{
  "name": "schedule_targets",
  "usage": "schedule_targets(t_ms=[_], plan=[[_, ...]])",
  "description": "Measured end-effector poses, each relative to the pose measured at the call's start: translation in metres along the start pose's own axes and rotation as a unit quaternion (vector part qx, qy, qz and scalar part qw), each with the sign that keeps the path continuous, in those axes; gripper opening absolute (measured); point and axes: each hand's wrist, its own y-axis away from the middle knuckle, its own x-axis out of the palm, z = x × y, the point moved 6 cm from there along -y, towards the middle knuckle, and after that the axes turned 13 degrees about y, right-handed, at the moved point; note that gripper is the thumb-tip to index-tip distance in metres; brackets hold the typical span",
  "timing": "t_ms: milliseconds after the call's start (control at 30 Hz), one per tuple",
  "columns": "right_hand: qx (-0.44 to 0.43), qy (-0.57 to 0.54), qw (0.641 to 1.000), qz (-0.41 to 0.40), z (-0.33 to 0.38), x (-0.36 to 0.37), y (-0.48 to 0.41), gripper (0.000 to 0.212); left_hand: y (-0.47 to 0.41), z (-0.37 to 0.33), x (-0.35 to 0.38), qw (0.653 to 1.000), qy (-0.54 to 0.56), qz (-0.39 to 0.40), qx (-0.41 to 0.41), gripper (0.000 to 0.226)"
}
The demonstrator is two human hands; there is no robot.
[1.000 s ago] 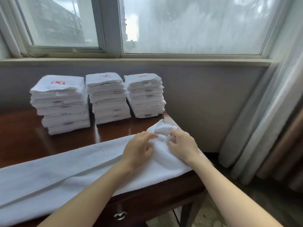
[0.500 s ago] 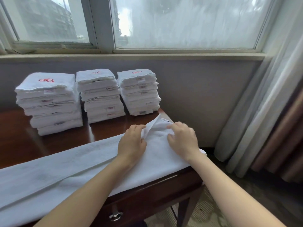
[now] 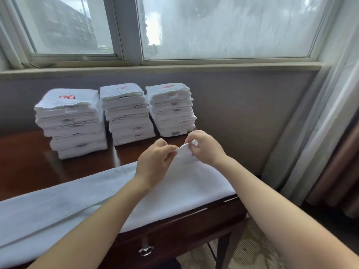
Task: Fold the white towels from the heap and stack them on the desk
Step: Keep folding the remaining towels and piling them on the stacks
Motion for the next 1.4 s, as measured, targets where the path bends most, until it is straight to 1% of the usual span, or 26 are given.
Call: schedule_targets(t_ms=[67, 133, 167, 233, 300, 467, 533, 633, 700, 767, 867, 900, 933, 967, 1033, 1067, 1133, 1200, 1233, 1300, 1400], plan=[[0.035, -0.05, 0.998, -0.024, -0.002, -0.011, -0.001, 0.024, -0.003, -0.002, -0.008, 1.0, -0.016, 0.011, 0.01, 0.017], [0.061, -0.09, 0.991, -0.073, -0.006, -0.025, 0.003, 0.017, -0.002, 0.002, -0.014, 0.998, -0.045, 0.035, -0.014, 0.023], [0.068, -0.092, 0.989, -0.095, -0.008, -0.031, 0.006, 0.014, -0.001, 0.006, -0.016, 0.997, -0.06, 0.046, -0.035, 0.026], [0.078, -0.058, 0.986, -0.136, -0.011, -0.043, 0.014, 0.012, 0.005, 0.013, -0.025, 0.993, -0.084, 0.059, -0.067, 0.026], [0.075, -0.02, 0.983, -0.168, -0.009, -0.053, 0.023, 0.01, 0.011, 0.015, -0.036, 0.991, -0.097, 0.055, -0.076, 0.021], [0.059, 0.012, 0.986, -0.157, -0.004, -0.061, 0.042, 0.008, 0.025, 0.005, -0.061, 0.991, -0.111, 0.029, -0.066, 0.009], [0.052, 0.014, 0.986, -0.16, -0.004, -0.064, 0.054, 0.009, 0.033, -0.002, -0.067, 0.991, -0.115, 0.029, -0.054, 0.01], [0.045, 0.031, 0.985, -0.161, -0.007, -0.065, 0.071, 0.009, 0.047, -0.006, -0.069, 0.99, -0.126, 0.038, -0.048, 0.02], [0.049, 0.053, 0.986, -0.15, -0.01, -0.062, 0.083, 0.011, 0.057, -0.007, -0.068, 0.99, -0.121, 0.05, -0.06, 0.027], [0.063, 0.093, 0.986, -0.124, -0.013, -0.056, 0.096, 0.016, 0.067, -0.006, -0.063, 0.986, -0.121, 0.081, -0.079, 0.025], [0.092, 0.188, 0.977, -0.037, -0.015, -0.04, 0.114, 0.021, 0.083, -0.006, -0.048, 0.972, -0.132, 0.163, -0.101, 0.013], [0.098, 0.213, 0.972, -0.012, -0.014, -0.036, 0.118, 0.022, 0.088, -0.007, -0.043, 0.971, -0.126, 0.177, -0.104, 0.011], [0.103, 0.218, 0.971, -0.005, -0.013, -0.035, 0.121, 0.022, 0.091, -0.008, -0.04, 0.973, -0.112, 0.173, -0.105, 0.012], [0.105, 0.199, 0.974, -0.013, -0.01, -0.036, 0.123, 0.023, 0.092, -0.009, -0.038, 0.978, -0.096, 0.156, -0.101, 0.014], [0.084, 0.131, 0.987, -0.032, -0.001, -0.033, 0.123, 0.026, 0.093, -0.011, -0.034, 0.986, -0.086, 0.118, -0.075, 0.021], [0.062, 0.101, 0.993, -0.025, 0.005, -0.028, 0.122, 0.029, 0.094, -0.011, -0.03, 0.987, -0.091, 0.115, -0.063, 0.026], [0.023, 0.074, 0.997, 0.027, 0.016, -0.005, 0.118, 0.037, 0.098, -0.007, -0.015, 0.981, -0.111, 0.15, -0.058, 0.036], [-0.001, 0.11, 0.99, 0.093, 0.021, 0.025, 0.117, 0.044, 0.104, 0.0, 0.002, 0.97, -0.138, 0.19, -0.064, 0.044], [-0.012, 0.142, 0.983, 0.114, 0.02, 0.038, 0.116, 0.047, 0.105, 0.004, 0.008, 0.968, -0.146, 0.192, -0.063, 0.046], [-0.022, 0.18, 0.976, 0.12, 0.014, 0.052, 0.109, 0.05, 0.102, 0.01, 0.014, 0.971, -0.146, 0.178, -0.06, 0.048], [-0.028, 0.177, 0.978, 0.111, 0.004, 0.057, 0.093, 0.051, 0.092, 0.017, 0.019, 0.973, -0.142, 0.166, -0.067, 0.049]])
